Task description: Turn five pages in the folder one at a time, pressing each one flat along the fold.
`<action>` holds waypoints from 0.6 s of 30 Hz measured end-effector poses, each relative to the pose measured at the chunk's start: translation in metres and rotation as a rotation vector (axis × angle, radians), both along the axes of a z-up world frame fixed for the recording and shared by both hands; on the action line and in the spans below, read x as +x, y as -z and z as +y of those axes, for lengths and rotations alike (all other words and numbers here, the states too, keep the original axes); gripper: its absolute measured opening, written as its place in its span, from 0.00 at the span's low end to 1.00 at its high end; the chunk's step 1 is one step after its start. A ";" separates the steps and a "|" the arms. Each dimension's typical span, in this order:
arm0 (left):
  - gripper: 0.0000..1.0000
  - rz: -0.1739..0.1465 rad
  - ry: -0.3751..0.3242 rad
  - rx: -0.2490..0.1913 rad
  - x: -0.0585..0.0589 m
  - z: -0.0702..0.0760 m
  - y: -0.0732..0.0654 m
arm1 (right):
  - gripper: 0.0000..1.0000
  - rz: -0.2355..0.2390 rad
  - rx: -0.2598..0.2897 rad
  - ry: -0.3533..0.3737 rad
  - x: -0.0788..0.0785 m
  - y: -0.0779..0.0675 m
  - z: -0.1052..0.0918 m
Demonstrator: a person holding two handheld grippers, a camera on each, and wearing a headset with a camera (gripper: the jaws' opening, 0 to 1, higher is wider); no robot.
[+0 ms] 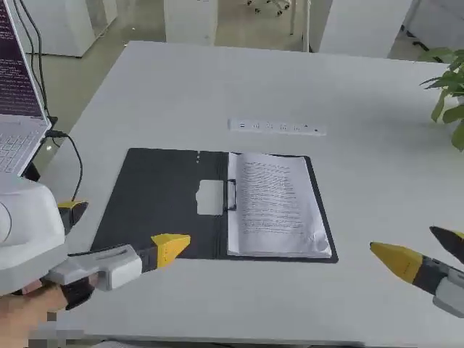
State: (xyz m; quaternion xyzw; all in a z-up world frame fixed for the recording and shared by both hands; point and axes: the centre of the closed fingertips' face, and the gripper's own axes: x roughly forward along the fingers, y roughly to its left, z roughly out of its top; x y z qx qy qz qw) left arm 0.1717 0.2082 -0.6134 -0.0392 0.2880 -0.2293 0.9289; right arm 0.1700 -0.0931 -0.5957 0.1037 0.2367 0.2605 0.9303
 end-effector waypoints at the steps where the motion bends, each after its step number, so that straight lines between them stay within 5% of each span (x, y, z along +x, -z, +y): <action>1: 1.00 0.002 0.003 0.002 0.000 -0.001 0.000 | 0.89 -0.001 0.001 0.004 0.000 0.000 -0.001; 18: 1.00 -0.005 0.015 0.002 0.004 -0.004 0.001 | 0.89 0.005 -0.015 0.038 -0.008 0.004 -0.014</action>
